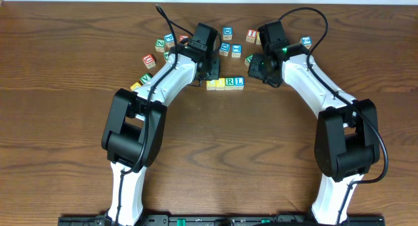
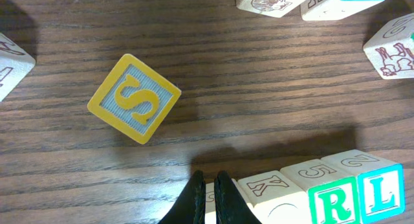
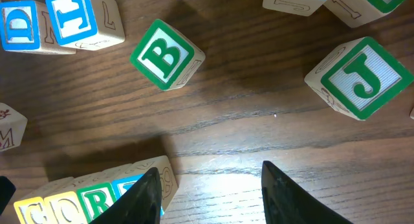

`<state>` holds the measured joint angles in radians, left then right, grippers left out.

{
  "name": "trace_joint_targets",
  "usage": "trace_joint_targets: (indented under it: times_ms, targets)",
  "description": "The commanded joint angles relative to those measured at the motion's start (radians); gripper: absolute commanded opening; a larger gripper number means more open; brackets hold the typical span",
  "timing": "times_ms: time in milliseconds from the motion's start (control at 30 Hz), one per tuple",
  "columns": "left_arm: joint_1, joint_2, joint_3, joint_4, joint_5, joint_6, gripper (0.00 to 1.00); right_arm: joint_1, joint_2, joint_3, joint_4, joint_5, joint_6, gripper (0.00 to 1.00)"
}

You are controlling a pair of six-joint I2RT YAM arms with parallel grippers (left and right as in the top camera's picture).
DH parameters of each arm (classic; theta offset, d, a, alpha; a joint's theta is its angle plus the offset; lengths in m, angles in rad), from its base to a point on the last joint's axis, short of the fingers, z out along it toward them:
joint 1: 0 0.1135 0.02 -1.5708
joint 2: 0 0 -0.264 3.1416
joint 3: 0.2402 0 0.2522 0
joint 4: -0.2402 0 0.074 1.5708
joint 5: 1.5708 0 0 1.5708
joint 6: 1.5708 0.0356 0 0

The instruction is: Spell out CORL

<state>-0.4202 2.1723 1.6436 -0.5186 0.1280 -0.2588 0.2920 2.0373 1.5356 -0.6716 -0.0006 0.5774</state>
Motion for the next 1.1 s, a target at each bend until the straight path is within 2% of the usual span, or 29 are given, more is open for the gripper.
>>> trace_joint_targets:
  times_ms: [0, 1067]
  targets:
    - [-0.004, 0.032, -0.006, 0.002, -0.01, -0.001, 0.08, -0.003, -0.019, -0.01, -0.001, 0.017, 0.013, 0.45]
    - [-0.019, 0.033, -0.006, -0.007, -0.01, -0.001, 0.07, -0.003, -0.019, -0.01, 0.001, 0.018, 0.013, 0.46]
